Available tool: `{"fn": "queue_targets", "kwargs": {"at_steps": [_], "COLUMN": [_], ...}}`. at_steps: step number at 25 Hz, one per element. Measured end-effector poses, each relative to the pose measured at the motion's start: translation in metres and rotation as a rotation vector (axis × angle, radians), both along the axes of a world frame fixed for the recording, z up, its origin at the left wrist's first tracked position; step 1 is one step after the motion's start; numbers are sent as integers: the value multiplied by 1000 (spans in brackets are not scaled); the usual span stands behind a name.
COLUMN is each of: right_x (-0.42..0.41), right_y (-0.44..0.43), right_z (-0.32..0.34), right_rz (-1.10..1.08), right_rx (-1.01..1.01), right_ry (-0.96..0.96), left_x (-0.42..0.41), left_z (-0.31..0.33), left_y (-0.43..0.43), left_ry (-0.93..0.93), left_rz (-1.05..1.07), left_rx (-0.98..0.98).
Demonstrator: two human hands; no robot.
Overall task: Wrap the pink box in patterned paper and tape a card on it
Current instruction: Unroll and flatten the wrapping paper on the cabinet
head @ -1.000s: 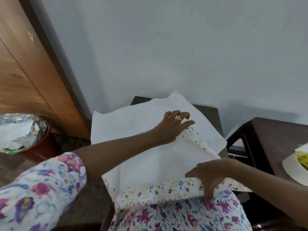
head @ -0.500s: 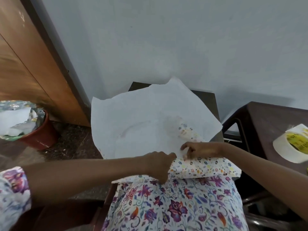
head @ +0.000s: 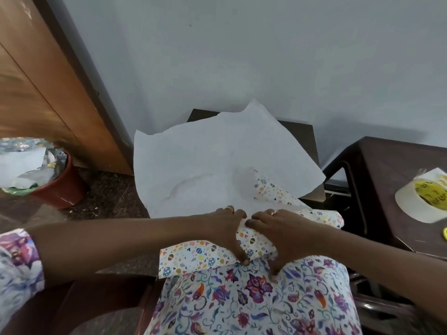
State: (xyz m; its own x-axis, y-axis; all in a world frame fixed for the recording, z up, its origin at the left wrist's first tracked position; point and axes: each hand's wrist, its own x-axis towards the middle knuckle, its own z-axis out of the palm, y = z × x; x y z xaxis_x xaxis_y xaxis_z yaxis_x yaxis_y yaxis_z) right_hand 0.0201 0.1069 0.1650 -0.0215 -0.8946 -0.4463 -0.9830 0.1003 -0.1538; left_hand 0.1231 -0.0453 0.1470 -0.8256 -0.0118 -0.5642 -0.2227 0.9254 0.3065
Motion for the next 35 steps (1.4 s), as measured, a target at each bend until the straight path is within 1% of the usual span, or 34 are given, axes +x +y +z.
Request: {"fn": "queue_targets", "kwargs": {"at_steps": [1, 2, 4, 5, 7, 9, 11, 13, 15, 17, 20, 23, 25, 27, 29, 31, 32, 35], "right_x": [4, 3, -3, -8, -20, -29, -34, -40, -51, -67, -93, -117, -126, -133, -135, -133, -130, -113], "right_y": [0, -1, -9, -15, -29, -40, -42, -37, -27, -12, 12, 26, 39, 54, 65, 69, 69, 60], "right_z": [-8, -14, -15, -13, -5, -4, -5, -7, -11, -15, -13, 0, 7, 5, -2, -10, -14, -17], "right_rz": [42, 11, -76, -95, -122, -171, -306, -409, -456, -516, -636, -649, -681, -745, -870, -1037, -1119, -1342], "right_rx": [21, 44, 52, 57, 163, 337, 452, 494, 531, 633, 738, 810, 849, 775, 590, 333, 186, -310], "right_ry": [112, 153, 81, 37, -109, -329, -550, -667, -690, -713, -756, -750, -775, -861, -949, -1077, -1165, -1381], "left_x": [2, 4, 10, 13, 17, 12, -2, -12, -16, -20, -28, -31, -31, -29, -27, -27, -28, -32], "left_z": [-1, -1, 1, 2, 3, 6, 10, 14, 15, 14, 10, 7, 4, 5, 8, 9, 11, 18], "left_y": [-2, -5, -4, 1, 15, 20, 12, -1, -11, -16, -15, -16, -24, -30, -29, -17, -10, 8], "left_ry": [-18, -7, 67, 112, 159, 114, 18, -74, -144, -155, -165, -210, -233, -234, -157, -43, -15, -51], "left_rz": [24, 36, 22, 11, -1, 26, 36, -7, -8, 12, -3, -44, -40, -19, 6, -1, -5, 88], "left_rx": [18, 33, 13, -29, -139, -171, -100, -6, 100, 182, 238, 218, 260, 308, 281, 235, 243, 364]}}
